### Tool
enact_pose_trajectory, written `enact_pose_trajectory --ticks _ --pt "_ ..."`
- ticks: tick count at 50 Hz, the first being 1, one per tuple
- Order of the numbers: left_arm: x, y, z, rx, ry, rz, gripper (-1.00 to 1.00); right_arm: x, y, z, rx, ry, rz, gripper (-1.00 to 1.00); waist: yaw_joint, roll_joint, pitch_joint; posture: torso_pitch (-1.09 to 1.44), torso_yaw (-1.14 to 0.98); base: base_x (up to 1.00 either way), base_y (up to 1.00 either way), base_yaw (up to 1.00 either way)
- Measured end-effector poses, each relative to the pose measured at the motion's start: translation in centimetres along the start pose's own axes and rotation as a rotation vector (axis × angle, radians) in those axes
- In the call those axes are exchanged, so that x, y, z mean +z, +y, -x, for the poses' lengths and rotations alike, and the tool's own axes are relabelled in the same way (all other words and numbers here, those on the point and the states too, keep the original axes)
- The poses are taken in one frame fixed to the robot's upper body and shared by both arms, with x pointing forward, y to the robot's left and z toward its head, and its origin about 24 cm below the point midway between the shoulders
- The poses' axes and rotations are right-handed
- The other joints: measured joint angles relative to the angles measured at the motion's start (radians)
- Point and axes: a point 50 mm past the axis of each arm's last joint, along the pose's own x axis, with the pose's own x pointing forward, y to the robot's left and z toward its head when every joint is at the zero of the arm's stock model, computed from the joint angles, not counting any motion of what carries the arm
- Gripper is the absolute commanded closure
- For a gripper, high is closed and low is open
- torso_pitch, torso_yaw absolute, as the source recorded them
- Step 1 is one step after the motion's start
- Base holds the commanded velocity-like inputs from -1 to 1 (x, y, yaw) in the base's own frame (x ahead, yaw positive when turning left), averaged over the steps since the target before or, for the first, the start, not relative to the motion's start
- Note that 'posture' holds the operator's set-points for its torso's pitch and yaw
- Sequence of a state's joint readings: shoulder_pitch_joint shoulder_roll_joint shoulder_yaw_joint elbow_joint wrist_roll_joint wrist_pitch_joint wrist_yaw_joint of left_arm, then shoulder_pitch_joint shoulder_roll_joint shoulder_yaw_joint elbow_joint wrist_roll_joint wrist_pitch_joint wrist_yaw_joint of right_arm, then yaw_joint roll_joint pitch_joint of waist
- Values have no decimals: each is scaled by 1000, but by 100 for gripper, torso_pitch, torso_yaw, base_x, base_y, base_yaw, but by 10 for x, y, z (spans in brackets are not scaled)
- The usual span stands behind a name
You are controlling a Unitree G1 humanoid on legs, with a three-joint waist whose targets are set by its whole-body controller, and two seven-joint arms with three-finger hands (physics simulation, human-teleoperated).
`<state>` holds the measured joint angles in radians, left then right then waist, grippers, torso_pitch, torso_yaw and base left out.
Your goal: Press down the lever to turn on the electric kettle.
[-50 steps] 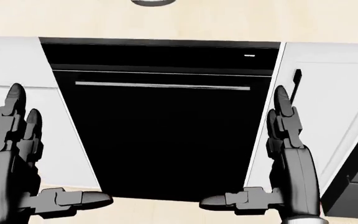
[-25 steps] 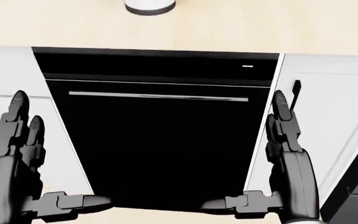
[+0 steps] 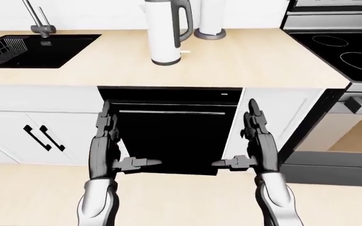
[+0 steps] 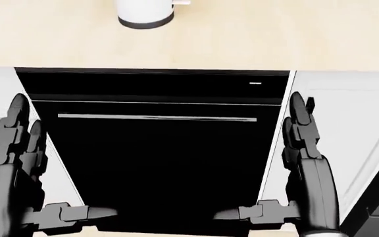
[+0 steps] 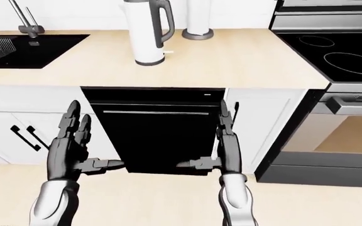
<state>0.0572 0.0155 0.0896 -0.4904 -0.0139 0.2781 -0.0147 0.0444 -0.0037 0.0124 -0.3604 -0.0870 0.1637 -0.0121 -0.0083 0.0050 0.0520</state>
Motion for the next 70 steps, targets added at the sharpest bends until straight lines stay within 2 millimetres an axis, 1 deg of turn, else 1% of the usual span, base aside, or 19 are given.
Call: enact_pose_trajectory --ticks 4,6,9,16,20,22,26,34,35,37,40,45,47,49,53,57,60,65,70 --pt "0 0 -1 -3 -2 -1 -100 -2 0 0 -1 10 0 -100 -6 59 -11 0 0 23 0 0" --pt "-5 4 0 14 21 -9 -100 -6 5 0 17 31 -9 -100 6 48 1 0 0 23 0 0" --pt "-9 6 1 29 46 -13 -100 -8 8 1 32 45 -10 -100 18 61 -2 0 0 23 0 0" --pt "0 4 0 18 -1 -11 -100 0 6 -1 20 -2 -6 -100 29 -5 -10 0 0 23 0 0" --pt "-1 4 0 19 2 -8 -100 -1 6 -1 22 -1 -3 -100 29 -57 -21 0 0 23 0 0" --pt "-5 -1 0 2 23 3 -100 -5 1 -1 3 21 7 -100 14 -38 -9 0 0 21 0 0" --pt "-6 -1 0 -8 33 4 -100 -10 -1 0 -12 52 15 -100 1 -37 -14 0 0 17 0 0" --pt "4 2 1 2 -15 -5 -100 5 3 1 3 -11 9 -100 -1 61 -16 0 0 17 0 0" --pt "3 4 1 10 -9 -10 -100 4 6 1 12 -5 5 -100 7 49 -12 0 0 17 0 0" --pt "-2 8 2 29 21 -14 -100 1 9 3 30 16 3 -100 19 52 -8 0 0 18 0 0" --pt "-2 7 3 32 29 -14 -100 2 7 4 27 17 6 -100 23 40 -17 0 0 17 0 0" --pt "4 5 2 18 -9 -11 -100 8 6 3 16 -18 9 -100 29 -20 -14 0 0 18 0 0" --pt "5 5 2 19 -14 -11 -100 9 7 3 19 -25 8 -100 27 -59 -22 0 0 18 0 0" --pt "1 1 2 6 3 3 -100 6 3 2 8 -9 21 -100 10 -44 -17 0 0 17 0 0" --pt "-3 0 2 -8 32 5 -100 5 0 4 -6 2 26 -100 -2 -38 -17 0 0 18 0 0" --pt "5 2 2 3 -7 0 -100 9 1 3 -2 -18 25 -100 -1 11 -6 0 0 17 0 0" --pt "7 2 2 4 -23 -1 -100 13 0 3 -7 -37 26 -100 -5 68 -13 0 0 18 0 0" --pt "-1 9 3 35 28 -14 -100 11 6 4 15 -30 14 -100 20 52 -16 0 0 18 0 0" --pt "7 6 2 22 -10 -10 -100 10 7 3 22 -24 10 -100 25 -1 -12 0 0 18 0 0"
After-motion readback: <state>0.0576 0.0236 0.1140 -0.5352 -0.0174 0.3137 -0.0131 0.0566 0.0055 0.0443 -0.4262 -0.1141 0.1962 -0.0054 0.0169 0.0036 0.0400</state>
